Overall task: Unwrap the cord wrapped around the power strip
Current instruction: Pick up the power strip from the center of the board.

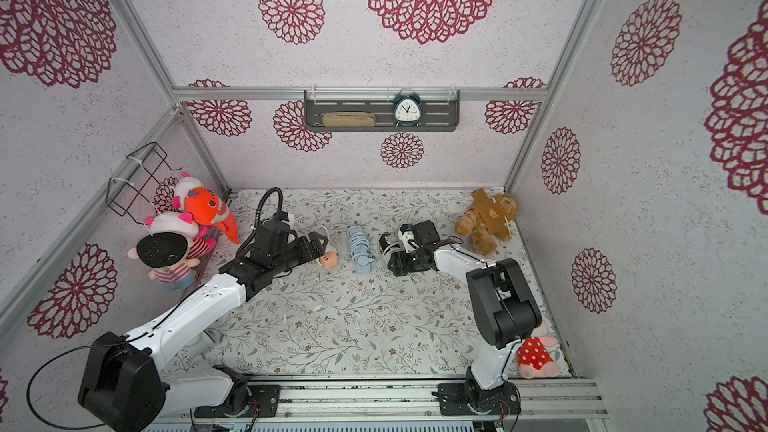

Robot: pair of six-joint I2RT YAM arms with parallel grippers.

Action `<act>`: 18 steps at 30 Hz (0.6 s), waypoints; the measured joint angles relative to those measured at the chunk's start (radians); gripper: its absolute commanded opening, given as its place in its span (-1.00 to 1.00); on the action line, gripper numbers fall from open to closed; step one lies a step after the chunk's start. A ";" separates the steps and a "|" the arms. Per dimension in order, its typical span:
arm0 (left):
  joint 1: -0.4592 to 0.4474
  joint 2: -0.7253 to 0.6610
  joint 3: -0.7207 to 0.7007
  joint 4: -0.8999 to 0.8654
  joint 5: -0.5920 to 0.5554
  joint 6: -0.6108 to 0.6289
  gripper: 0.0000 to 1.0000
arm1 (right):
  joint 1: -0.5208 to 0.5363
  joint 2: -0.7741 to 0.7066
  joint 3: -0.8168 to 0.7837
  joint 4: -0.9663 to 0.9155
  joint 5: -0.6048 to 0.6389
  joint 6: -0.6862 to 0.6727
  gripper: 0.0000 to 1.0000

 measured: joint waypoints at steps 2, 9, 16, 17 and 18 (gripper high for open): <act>-0.018 0.018 0.000 0.043 0.031 -0.025 0.95 | 0.000 -0.051 -0.017 0.007 -0.008 0.001 -0.22; -0.082 0.148 0.000 0.257 0.129 -0.141 0.95 | 0.004 -0.224 -0.095 0.126 -0.083 0.040 -0.37; -0.150 0.292 0.021 0.419 0.148 -0.265 0.96 | 0.036 -0.298 -0.174 0.210 -0.079 0.037 -0.46; -0.156 0.305 0.021 0.447 0.148 -0.283 0.98 | 0.041 -0.299 -0.177 0.215 -0.077 0.037 -0.46; -0.161 0.320 0.021 0.476 0.151 -0.303 0.98 | 0.045 -0.299 -0.179 0.222 -0.076 0.037 -0.46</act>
